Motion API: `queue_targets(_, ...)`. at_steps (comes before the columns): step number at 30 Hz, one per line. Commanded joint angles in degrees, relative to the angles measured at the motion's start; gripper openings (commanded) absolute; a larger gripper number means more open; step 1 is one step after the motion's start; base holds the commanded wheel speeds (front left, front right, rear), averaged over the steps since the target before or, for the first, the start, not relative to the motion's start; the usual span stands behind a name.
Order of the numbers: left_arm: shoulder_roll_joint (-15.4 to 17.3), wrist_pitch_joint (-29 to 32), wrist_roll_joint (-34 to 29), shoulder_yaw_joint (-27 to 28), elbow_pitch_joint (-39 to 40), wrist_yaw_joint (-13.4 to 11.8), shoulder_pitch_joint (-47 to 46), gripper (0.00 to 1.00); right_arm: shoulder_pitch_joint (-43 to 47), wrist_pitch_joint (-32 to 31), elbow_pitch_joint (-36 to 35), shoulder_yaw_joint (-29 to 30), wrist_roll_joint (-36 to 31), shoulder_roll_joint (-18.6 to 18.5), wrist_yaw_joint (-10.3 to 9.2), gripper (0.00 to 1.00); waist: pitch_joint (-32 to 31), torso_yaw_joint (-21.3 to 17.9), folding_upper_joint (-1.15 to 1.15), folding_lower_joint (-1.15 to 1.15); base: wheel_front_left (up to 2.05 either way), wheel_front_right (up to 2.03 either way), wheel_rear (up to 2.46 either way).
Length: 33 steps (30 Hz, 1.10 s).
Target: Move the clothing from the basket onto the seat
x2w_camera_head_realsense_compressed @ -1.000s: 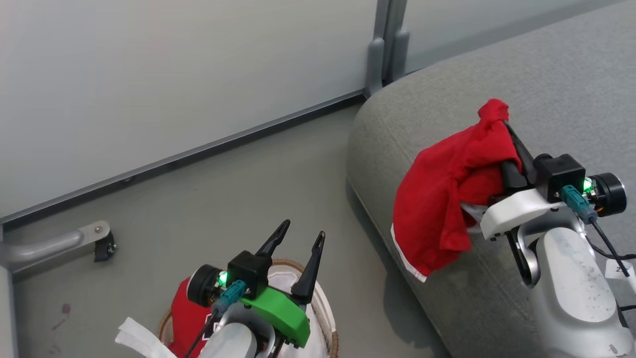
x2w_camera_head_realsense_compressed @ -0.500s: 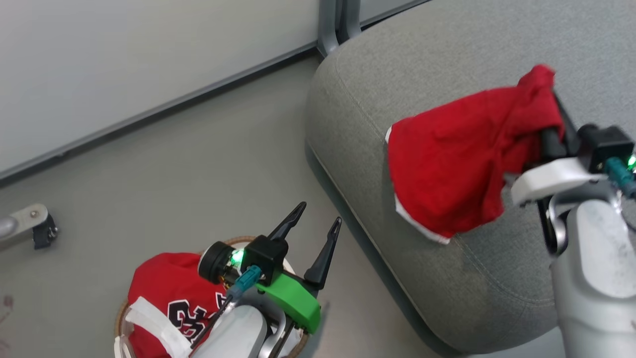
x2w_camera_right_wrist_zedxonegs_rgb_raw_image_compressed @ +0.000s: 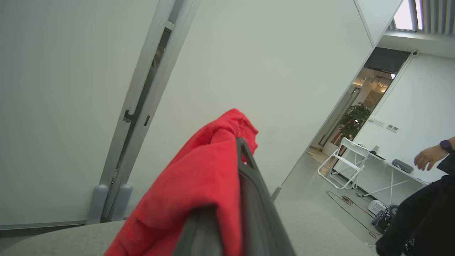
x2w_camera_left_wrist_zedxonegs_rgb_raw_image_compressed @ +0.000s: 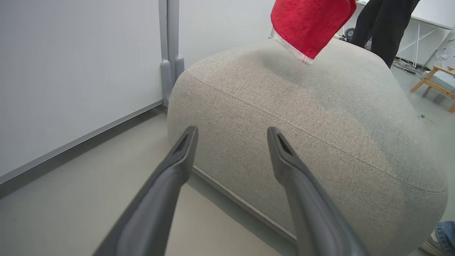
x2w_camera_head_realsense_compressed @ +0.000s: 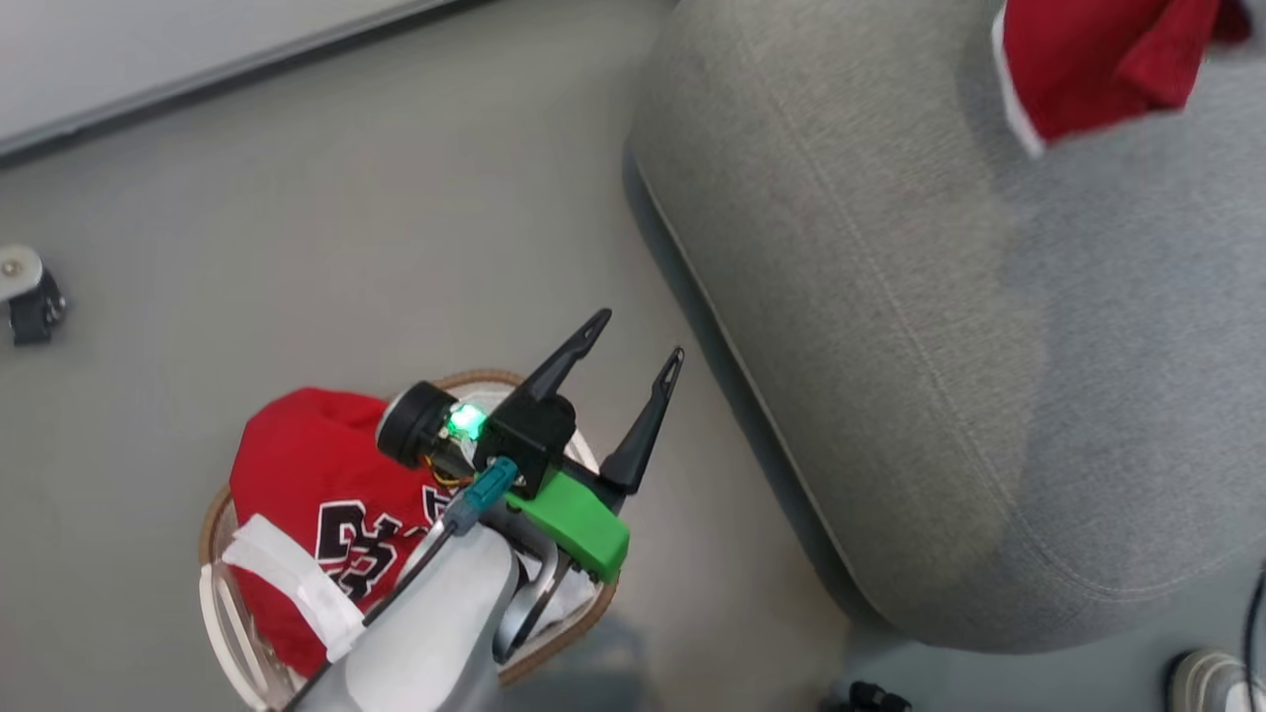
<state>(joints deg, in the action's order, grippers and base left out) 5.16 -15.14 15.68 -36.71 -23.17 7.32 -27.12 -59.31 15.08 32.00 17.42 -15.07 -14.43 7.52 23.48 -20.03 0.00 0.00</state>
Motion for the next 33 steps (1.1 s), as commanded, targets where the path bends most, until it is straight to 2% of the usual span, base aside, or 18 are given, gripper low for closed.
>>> queue_targets(1, 0.98, -0.02, -0.64, 0.21, 0.16, 0.23, -1.54, 1.00, -1.55, 0.14, 1.11, -0.14, -2.14, -1.24, -0.06, 0.00, 6.34, 4.18, 0.00, 0.00, 0.00, 0.00, 0.00)
queue_targets(7, 2.56, -0.02, -1.91, -0.06, 0.51, 0.24, -4.38, 1.00, -5.56, 0.14, 5.26, 2.53, -5.67, -3.68, -0.06, 0.00, 11.53, 6.58, 0.00, 0.00, 0.00, 0.00, 0.00)
queue_targets(16, 3.13, -0.01, -2.35, 0.77, 1.59, -0.05, -5.40, 1.00, 1.66, 0.14, 9.10, 4.95, -9.69, -1.14, -0.07, 0.00, 14.44, 7.53, 0.00, 0.00, 0.00, 0.00, 0.00)
queue_targets(20, 2.92, -0.02, -2.39, 0.94, 1.59, -0.17, -5.01, 1.00, 5.87, 0.14, 8.47, 5.00, -9.56, 0.18, -0.06, 0.00, 14.26, 7.45, 0.00, 0.00, 0.00, 0.00, 0.00)
queue_targets(21, 2.91, -0.02, -2.40, 0.99, 1.49, -0.18, -4.95, 1.00, 6.70, 0.14, 8.01, 5.06, -9.24, 0.47, -0.06, 0.07, 14.16, 7.40, 0.00, 0.00, 0.00, 0.00, 0.00)
queue_targets(22, 2.91, -0.02, -2.38, 1.07, 1.42, -0.18, -4.86, 1.00, 7.70, 0.14, 7.37, 5.09, -8.89, 0.75, -0.07, 0.33, 13.97, 7.31, 0.00, 0.00, 0.00, 0.00, 0.00)
queue_targets(23, 2.93, -0.02, -2.33, 1.14, 1.36, -0.19, -4.76, 1.00, 8.56, 0.14, 6.79, 5.04, -8.55, 0.99, -0.07, 0.48, 13.78, 7.21, 0.00, 0.00, 0.00, 0.00, 0.00)
queue_targets(24, 2.98, -0.02, -2.27, 1.25, 1.30, -0.20, -4.58, 1.00, 9.69, 0.15, 6.07, 4.91, -8.23, 1.38, -0.07, 1.00, 13.50, 7.07, 0.00, 0.00, 0.00, 0.00, 0.00)
queue_targets(33, 2.19, -0.02, -1.77, 2.15, 1.05, -0.21, -2.85, 1.00, 16.75, 0.14, 2.39, 4.95, -4.66, 3.31, -0.06, 1.00, 9.32, 6.89, 0.00, 0.00, 0.00, 0.00, 0.00)
